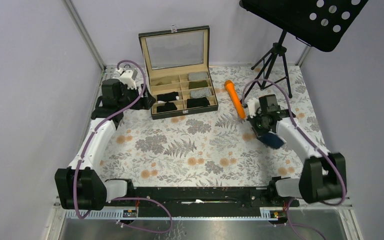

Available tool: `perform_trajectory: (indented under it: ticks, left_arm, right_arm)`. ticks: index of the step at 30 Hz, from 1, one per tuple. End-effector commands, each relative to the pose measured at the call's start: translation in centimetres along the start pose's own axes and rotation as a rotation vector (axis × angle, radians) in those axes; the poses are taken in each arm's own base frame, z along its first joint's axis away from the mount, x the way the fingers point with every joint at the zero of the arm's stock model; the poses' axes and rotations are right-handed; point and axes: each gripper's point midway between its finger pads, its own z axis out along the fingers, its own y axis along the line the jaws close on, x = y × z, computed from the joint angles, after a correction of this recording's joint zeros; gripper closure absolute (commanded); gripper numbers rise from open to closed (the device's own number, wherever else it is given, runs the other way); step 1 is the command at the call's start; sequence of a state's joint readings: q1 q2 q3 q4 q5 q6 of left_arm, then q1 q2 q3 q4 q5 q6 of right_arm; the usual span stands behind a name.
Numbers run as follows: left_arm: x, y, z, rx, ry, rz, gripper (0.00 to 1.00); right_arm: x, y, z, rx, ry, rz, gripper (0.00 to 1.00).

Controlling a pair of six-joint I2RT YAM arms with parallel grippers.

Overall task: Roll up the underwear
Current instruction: Move the underwear to the center of the board.

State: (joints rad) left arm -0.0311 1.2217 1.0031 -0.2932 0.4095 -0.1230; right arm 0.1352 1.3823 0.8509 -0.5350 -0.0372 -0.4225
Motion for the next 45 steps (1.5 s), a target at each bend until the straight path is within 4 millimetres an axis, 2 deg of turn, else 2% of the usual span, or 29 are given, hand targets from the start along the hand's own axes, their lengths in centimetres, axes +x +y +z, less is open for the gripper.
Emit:
perform_trajectory:
  ticks: [1, 3, 4, 6, 8, 12, 14, 16, 18, 20, 25, 28, 34, 37, 39, 42, 45]
  left_arm:
    - [-0.4, -0.4, 0.6, 0.05, -0.025, 0.026, 0.24]
    - [-0.3, -0.4, 0.8, 0.055, -0.02, 0.02, 0.24]
    - [-0.3, -0.4, 0.9, 0.058, -0.017, 0.019, 0.24]
    - [-0.5, -0.5, 0.9, 0.066, -0.019, 0.026, 0.24]
    - [-0.5, -0.6, 1.0, 0.072, -0.018, 0.033, 0.24]
    - [0.1, -1.0, 1.1, 0.098, -0.004, 0.035, 0.24]
    - [0.6, -1.6, 1.2, 0.132, 0.009, 0.04, 0.24]
    - [1.1, -2.5, 1.2, 0.17, 0.024, 0.055, 0.24]
    - [1.8, -3.7, 1.3, 0.218, 0.055, 0.079, 0.25]
    - [2.9, -4.8, 1.3, 0.265, 0.091, 0.094, 0.27]
    - [7.5, -8.3, 2.0, 0.396, 0.236, 0.194, 0.3]
    - [10.3, -10.9, 2.4, 0.48, 0.331, 0.278, 0.32]
    - [13.3, -16.2, 3.8, 0.616, 0.435, 0.35, 0.34]
    - [15.1, -17.3, 4.2, 0.657, 0.527, 0.3, 0.37]
    - [16.3, -17.7, 3.7, 0.699, 0.577, 0.313, 0.4]
    - [16.6, -17.4, 2.8, 0.699, 0.557, 0.367, 0.39]
    - [16.5, -17.1, 1.7, 0.683, 0.536, 0.359, 0.38]
  right_arm:
    - [-6.8, 9.1, -9.2, -0.345, -0.295, -0.177, 1.0]
    - [-7.9, 12.3, -13.0, -0.471, -0.37, -0.24, 1.0]
    - [-8.4, 13.1, -14.4, -0.504, -0.403, -0.249, 1.0]
    - [-8.6, 13.3, -15.5, -0.509, -0.424, -0.228, 1.0]
    - [-7.8, 12.6, -14.4, -0.464, -0.395, -0.205, 1.0]
    - [-5.9, 11.4, -9.4, -0.416, -0.312, -0.084, 0.99]
    - [-5.1, 10.7, -6.8, -0.392, -0.249, 0.011, 0.73]
    - [-5.2, 9.1, -5.6, -0.361, -0.234, 0.119, 0.69]
    - [-5.7, 7.8, -5.6, -0.325, -0.233, 0.168, 0.66]
    - [-5.9, 7.5, -5.9, -0.311, -0.238, 0.164, 0.66]
    - [-5.2, 8.8, -6.9, -0.377, -0.246, 0.133, 0.64]
    - [-4.2, 9.3, -6.6, -0.4, -0.223, 0.132, 0.61]
    - [-4.7, 8.9, -5.4, -0.373, -0.201, 0.224, 0.53]
    - [-4.9, 10.1, -5.1, -0.45, -0.175, 0.251, 0.48]
    - [-4.9, 10.6, -5.4, -0.486, -0.168, 0.235, 0.49]
    - [-5.6, 12.7, -8.1, -0.602, -0.234, 0.041, 0.54]
    - [-5.9, 15.1, -9.9, -0.593, -0.308, -0.211, 0.54]
